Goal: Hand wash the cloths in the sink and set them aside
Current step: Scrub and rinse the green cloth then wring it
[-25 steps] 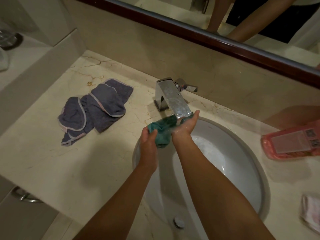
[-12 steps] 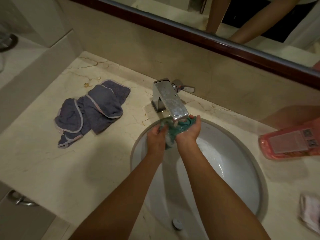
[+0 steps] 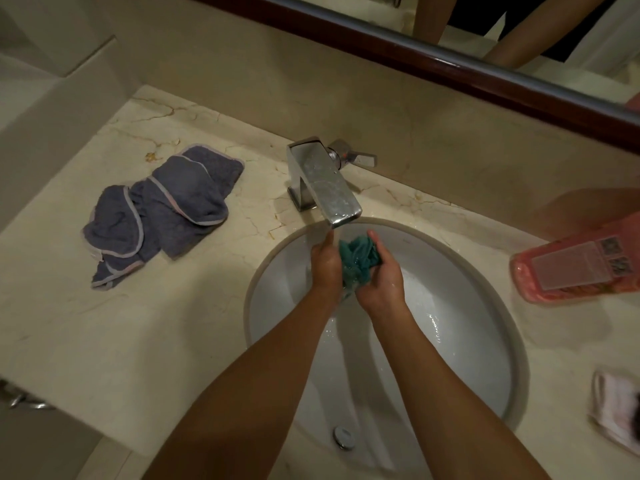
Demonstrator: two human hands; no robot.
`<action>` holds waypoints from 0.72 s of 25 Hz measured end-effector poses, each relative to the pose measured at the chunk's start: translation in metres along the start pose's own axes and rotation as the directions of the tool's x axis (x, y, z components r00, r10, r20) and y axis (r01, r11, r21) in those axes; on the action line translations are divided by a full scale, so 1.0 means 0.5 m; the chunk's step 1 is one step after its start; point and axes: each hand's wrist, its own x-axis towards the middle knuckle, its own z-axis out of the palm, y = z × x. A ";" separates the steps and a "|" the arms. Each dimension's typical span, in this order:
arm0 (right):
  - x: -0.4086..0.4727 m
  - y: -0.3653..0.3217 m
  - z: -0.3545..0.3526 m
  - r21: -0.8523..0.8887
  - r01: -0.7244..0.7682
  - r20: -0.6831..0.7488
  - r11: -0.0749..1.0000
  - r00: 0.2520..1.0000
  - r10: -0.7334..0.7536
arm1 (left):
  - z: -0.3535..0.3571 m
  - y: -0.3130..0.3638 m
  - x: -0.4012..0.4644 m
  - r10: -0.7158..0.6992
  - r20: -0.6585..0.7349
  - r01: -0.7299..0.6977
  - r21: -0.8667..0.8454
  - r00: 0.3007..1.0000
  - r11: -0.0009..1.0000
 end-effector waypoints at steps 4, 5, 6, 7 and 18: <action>0.005 -0.004 -0.017 -0.198 0.003 -0.008 0.980 1.000 -0.004 | -0.019 -0.022 -0.005 0.047 0.077 -0.044 -0.039 0.996 0.998; 0.006 -0.003 -0.022 -0.291 0.015 -0.014 0.956 1.000 -0.020 | -0.026 -0.023 -0.008 0.072 0.078 -0.070 -0.028 0.994 0.997; 0.005 -0.001 -0.025 -0.390 0.018 -0.018 0.921 0.999 -0.027 | -0.030 -0.019 -0.011 0.097 0.075 -0.096 -0.016 0.992 0.995; 0.002 0.002 -0.028 -0.469 0.007 -0.019 0.883 1.000 -0.018 | -0.034 -0.014 -0.012 0.132 0.076 -0.133 0.007 0.988 0.991; -0.017 -0.003 -0.003 -0.562 -0.028 0.055 0.827 0.996 0.071 | -0.080 0.028 -0.032 0.211 0.039 -0.215 0.232 0.977 0.949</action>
